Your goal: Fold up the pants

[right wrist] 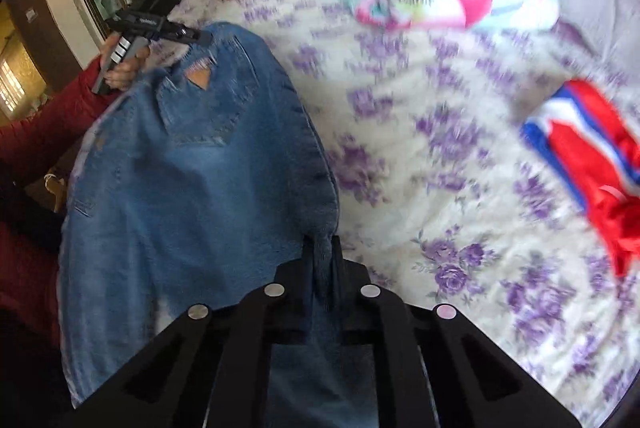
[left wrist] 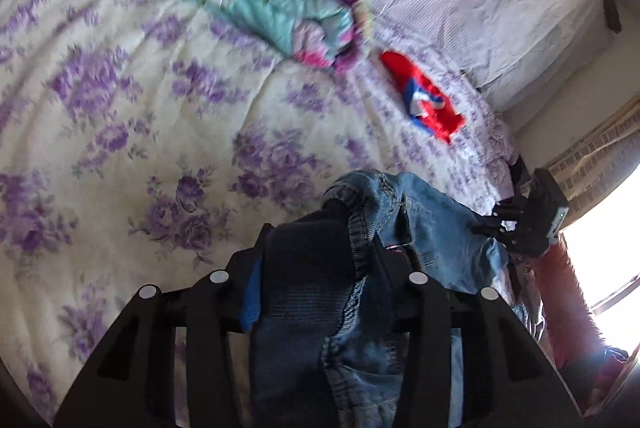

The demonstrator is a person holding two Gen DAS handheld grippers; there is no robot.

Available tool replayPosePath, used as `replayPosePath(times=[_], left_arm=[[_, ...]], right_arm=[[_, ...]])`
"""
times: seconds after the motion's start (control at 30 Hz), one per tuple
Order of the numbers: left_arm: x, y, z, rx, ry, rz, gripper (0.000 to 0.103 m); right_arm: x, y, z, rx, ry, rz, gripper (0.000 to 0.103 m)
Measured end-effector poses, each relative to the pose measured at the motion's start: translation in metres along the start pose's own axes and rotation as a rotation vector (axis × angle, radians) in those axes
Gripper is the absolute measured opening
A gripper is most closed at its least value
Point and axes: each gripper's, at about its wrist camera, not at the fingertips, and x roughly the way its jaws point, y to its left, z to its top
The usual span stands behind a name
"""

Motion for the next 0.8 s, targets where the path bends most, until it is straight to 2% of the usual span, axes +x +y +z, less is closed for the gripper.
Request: replayPosePath(times=[0.2, 0.4, 0.63, 0.8], left_arm=[[-0.049, -0.03, -0.019, 0.075, -0.085, -0.055, 0.041], [-0.088, -0.048, -0.063, 0.124, -0.122, -0.083, 0.039], [-0.11, -0.039, -0.141, 0.135, -0.103, -0.122, 0.038], [-0.104, -0.023, -0.187, 0.097, -0.072, -0.158, 0.038]], right_arm=[[-0.059, 0.057, -0.015, -0.022, -0.137, -0.092, 0.008], [-0.084, 0.134, -0.046, -0.059, -0.215, -0.188, 0.008], [-0.066, 0.222, -0.098, -0.087, -0.197, -0.244, 0.007], [-0.045, 0.253, -0.126, -0.056, -0.172, -0.254, 0.007]])
